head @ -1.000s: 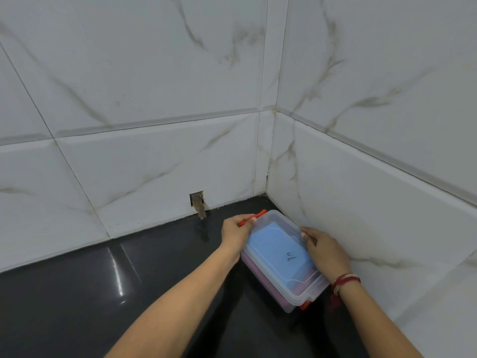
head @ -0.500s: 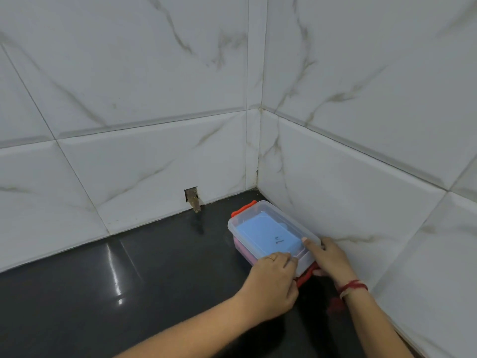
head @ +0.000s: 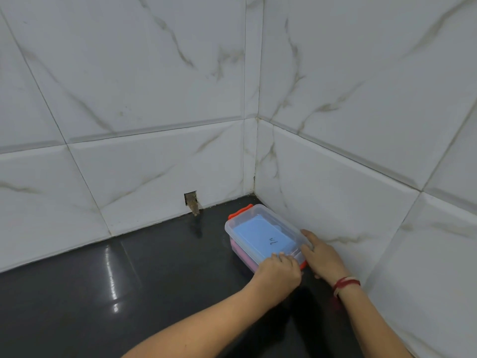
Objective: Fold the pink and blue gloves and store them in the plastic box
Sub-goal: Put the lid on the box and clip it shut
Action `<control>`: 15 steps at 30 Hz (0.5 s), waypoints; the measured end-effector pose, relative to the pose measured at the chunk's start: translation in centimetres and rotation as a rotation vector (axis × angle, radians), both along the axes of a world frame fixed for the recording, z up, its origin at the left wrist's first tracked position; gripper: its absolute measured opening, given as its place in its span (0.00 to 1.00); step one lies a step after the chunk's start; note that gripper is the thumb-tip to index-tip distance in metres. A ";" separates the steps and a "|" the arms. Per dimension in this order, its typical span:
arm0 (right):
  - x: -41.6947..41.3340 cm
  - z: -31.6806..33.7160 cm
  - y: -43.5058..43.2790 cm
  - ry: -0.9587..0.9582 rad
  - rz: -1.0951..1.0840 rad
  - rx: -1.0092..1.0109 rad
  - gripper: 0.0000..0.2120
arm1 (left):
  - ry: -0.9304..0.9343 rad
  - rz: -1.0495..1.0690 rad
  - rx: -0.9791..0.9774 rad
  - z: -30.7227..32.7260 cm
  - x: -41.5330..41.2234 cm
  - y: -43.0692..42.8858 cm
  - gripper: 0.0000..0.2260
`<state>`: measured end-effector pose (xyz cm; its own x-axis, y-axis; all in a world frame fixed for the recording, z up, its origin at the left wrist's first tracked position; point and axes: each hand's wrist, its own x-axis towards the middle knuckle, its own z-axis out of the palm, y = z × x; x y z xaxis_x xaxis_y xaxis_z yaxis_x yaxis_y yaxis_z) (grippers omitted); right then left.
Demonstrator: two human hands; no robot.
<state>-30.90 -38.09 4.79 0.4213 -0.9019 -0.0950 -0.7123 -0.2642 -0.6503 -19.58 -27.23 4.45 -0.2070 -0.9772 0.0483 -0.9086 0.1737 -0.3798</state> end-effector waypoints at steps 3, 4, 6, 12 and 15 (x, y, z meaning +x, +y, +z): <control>0.7 0.2 -0.2 0.033 0.013 -0.044 0.23 | 0.027 0.032 -0.004 0.2 0.0 -0.1 0.18; 0.8 0.2 -0.2 0.053 0.012 -0.058 0.23 | 0.093 0.034 0.012 0.5 -0.1 -0.3 0.16; 1.2 0.6 -0.1 0.111 -0.013 -0.071 0.22 | 0.169 0.019 0.003 0.6 -0.1 -0.9 0.14; 1.6 2.1 1.5 0.382 -0.072 -0.480 0.17 | 0.731 0.154 -0.340 -0.2 2.0 0.1 0.17; 2.3 2.5 2.5 0.224 0.100 -0.438 0.23 | 1.023 0.488 -0.326 -1.1 5.5 0.3 0.25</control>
<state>-28.55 -35.58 7.30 0.5206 -0.8334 0.1856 -0.7789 -0.5526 -0.2965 -14.07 -26.93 3.35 0.4655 -0.8529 0.2363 -0.7590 -0.2474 0.6022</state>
